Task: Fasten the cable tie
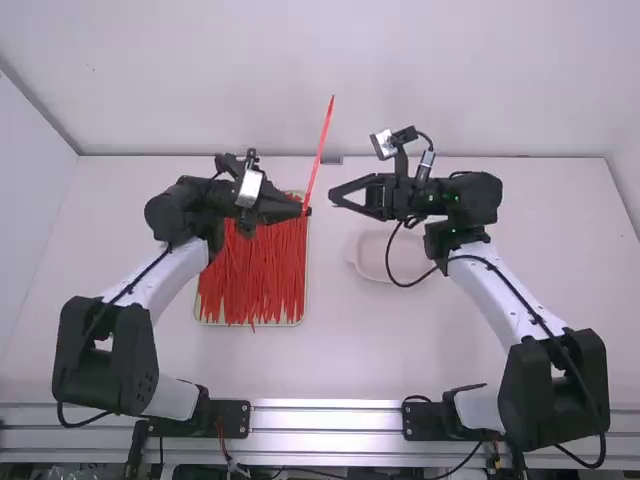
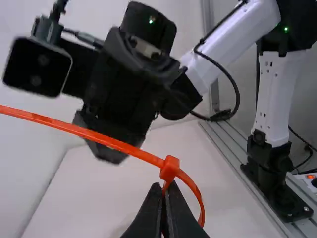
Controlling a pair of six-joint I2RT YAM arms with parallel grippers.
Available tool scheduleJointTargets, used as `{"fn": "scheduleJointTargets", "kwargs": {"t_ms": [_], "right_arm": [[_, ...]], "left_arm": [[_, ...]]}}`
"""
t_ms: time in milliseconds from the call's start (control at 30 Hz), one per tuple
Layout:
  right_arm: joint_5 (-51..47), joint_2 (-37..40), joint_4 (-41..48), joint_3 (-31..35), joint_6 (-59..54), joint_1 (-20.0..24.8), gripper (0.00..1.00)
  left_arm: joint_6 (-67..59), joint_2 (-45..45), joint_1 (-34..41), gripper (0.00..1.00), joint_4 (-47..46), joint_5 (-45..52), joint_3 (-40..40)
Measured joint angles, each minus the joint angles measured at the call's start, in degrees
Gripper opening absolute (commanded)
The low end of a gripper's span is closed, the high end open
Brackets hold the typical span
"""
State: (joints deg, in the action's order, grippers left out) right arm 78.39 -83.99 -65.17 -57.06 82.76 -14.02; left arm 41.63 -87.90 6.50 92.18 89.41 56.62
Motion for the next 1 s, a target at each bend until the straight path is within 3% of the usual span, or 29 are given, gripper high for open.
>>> {"fn": "scheduleJointTargets", "kwargs": {"t_ms": [100,767,967,1000], "right_arm": [[-1.01,0.0,3.26,0.02,-3.61,-0.15,0.54],[-10.21,0.0,3.04,0.0,-8.66,-5.81,0.47],[-12.41,0.0,3.23,0.0,-8.83,-7.5,0.27],[-12.7,0.0,3.21,0.02,-8.94,-7.65,0.11]], "left_arm": [[0.87,0.0,0.13,0.01,-0.04,0.02,0.46],[0.31,-0.02,1.01,0.02,-0.63,-0.02,-0.02],[-0.42,-0.02,1.9,0.02,-0.61,-0.02,-0.02],[-0.5,-0.02,1.92,0.02,-0.59,-0.02,-0.02]]}}
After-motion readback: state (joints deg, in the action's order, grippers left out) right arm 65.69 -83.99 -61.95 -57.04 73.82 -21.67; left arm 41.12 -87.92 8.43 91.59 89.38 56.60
